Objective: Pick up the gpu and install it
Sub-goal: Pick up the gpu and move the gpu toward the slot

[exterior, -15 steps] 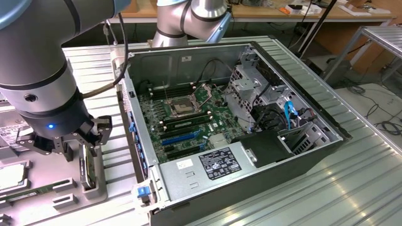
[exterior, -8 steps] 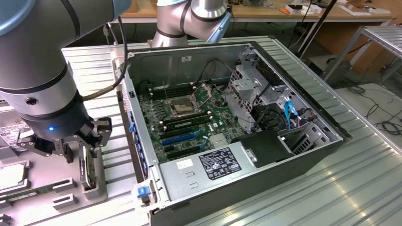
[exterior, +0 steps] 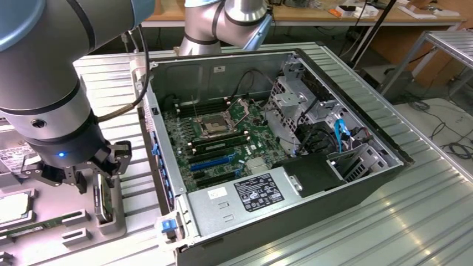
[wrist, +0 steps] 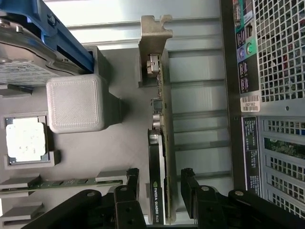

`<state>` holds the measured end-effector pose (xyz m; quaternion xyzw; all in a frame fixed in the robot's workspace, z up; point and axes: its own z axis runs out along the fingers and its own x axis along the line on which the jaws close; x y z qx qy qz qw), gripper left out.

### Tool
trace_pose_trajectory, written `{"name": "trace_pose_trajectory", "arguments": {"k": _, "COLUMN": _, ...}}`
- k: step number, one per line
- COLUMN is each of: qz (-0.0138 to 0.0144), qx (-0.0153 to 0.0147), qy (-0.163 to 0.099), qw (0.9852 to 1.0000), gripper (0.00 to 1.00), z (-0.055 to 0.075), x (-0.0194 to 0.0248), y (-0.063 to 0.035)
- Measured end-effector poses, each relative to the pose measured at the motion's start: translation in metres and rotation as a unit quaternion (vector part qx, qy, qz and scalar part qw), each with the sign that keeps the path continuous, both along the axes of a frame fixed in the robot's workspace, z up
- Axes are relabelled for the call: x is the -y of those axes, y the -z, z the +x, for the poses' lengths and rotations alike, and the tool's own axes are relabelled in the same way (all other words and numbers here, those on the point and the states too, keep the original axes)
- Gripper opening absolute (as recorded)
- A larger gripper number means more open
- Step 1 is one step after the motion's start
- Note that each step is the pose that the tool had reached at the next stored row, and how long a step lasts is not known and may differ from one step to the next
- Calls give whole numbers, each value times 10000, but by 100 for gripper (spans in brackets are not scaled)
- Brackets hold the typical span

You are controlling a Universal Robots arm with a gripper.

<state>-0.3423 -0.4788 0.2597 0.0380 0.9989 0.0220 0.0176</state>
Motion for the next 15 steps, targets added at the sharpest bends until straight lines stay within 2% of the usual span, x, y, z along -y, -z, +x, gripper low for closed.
{"name": "trace_pose_trajectory", "arguments": {"k": 15, "qz": 9, "qx": 1, "qy": 0, "qw": 10000, "gripper": 48, "z": -17, "x": -6, "y": 104}}
